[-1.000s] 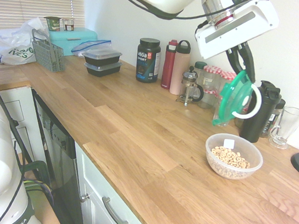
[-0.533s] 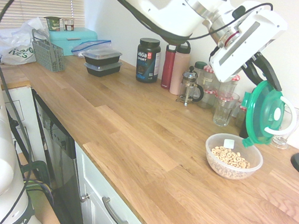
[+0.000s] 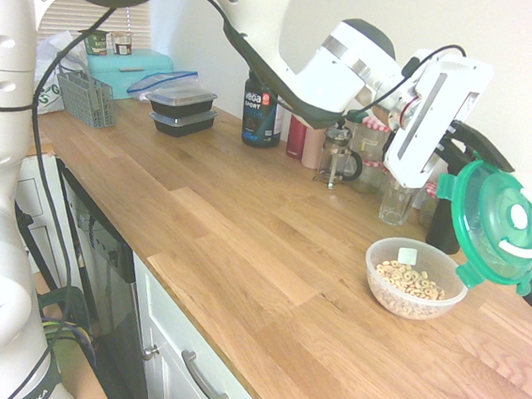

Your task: Cover the lid of food container

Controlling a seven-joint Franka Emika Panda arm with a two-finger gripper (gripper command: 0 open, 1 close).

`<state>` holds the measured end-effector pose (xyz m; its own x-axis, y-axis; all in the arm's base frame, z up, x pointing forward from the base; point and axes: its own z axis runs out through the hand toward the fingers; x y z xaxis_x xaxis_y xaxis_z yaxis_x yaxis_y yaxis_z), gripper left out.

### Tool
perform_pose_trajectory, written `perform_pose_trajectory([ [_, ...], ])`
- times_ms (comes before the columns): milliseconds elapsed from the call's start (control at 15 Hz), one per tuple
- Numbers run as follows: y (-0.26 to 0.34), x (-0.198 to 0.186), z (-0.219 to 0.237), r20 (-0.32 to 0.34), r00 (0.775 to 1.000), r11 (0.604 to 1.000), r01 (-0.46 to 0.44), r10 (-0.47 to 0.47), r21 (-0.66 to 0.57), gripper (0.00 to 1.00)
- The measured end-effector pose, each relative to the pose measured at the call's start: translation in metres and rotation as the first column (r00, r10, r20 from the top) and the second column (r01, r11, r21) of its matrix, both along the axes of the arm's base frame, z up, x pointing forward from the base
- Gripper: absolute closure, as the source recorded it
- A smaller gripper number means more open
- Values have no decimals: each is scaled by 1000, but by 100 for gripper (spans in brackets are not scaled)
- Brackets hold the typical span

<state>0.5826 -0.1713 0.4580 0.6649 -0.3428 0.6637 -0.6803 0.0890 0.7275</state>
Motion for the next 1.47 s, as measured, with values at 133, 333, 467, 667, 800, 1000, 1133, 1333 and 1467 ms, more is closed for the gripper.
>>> perform_pose_trajectory([
  [133, 5, 9, -14, 7, 1000, 1000, 0, -1, 21, 100],
  [333, 7, 13, -29, -4, 1000, 999, 9, -9, 36, 100],
  [467, 9, 14, -36, -8, 1000, 999, 10, -10, 41, 100],
  [667, 16, 15, -38, -7, 1000, 999, 6, -6, 46, 100],
  [800, 21, 16, -40, -7, 1000, 999, 1, -1, 51, 100],
  [1000, 28, 18, -45, -15, 1000, 998, -8, 9, 55, 100],
  [1133, 32, 19, -48, -19, 1000, 998, -10, 11, 60, 0],
  [1333, 38, 15, -55, -32, 999, 998, -1, 3, 61, 0],
  [1467, 43, 12, -61, -40, 999, 998, -6, 8, 61, 0],
])
